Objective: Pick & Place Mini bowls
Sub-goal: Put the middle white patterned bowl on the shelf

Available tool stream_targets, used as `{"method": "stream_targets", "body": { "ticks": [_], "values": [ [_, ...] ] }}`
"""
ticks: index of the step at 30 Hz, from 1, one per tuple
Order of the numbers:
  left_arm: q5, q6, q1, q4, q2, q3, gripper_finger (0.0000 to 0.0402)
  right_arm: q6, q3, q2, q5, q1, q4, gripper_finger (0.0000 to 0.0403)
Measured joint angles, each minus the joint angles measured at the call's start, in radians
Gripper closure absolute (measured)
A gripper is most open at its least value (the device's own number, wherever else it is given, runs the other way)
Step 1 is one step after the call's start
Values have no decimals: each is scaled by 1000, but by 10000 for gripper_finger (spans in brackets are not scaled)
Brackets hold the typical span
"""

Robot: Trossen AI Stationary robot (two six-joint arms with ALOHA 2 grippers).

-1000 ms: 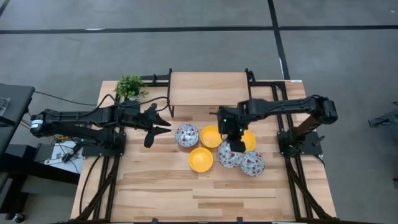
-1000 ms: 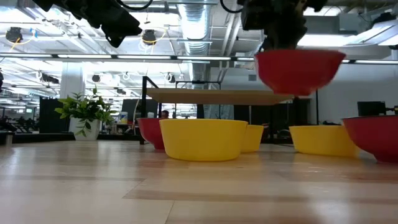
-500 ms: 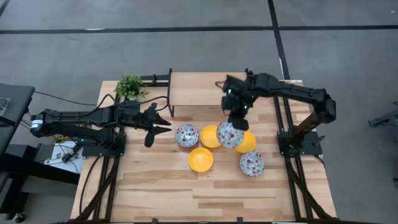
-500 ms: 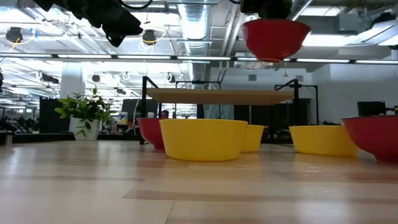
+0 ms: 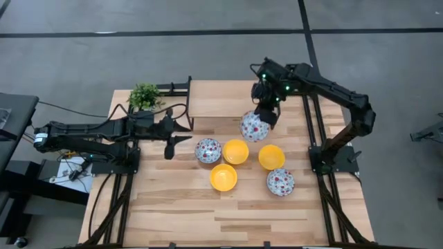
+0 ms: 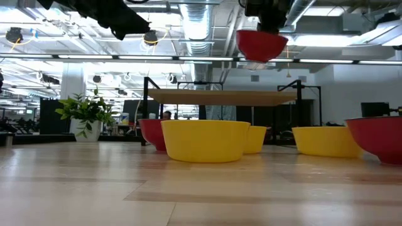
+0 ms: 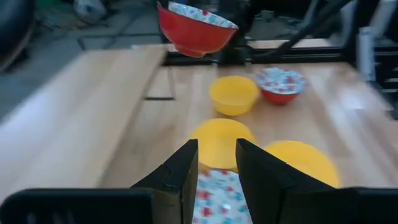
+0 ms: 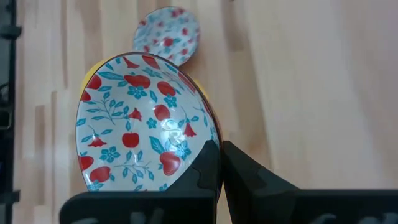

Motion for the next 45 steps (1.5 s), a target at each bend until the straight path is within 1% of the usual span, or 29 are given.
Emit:
{"method": "stream_targets", "body": {
  "ticks": [5,7,12,16,18,20,24,33,39,45],
  "values": [
    [-135,49,0,67,0,0,293,18,0,0,-1,-70,44,403],
    [-161,50,0,100,0,0,293,55,0,0,-2,-99,76,403],
    [-166,50,0,142,0,0,293,194,0,2,-9,-187,126,403],
    [-168,50,0,154,0,0,293,333,-1,23,-13,-268,123,403],
    [-168,50,0,158,0,0,293,401,0,39,-31,-303,126,403],
    [-168,49,0,168,3,0,293,448,-1,59,-53,-337,122,403],
    [-168,49,0,200,22,0,293,523,-1,99,-61,-372,125,403],
    [-167,41,0,201,84,0,293,535,-1,153,-51,-386,133,403],
    [-167,41,0,205,106,0,293,531,-1,159,-34,-414,122,403],
    [-167,41,0,210,105,0,293,491,-1,159,-33,-436,52,403]
  ]
}}
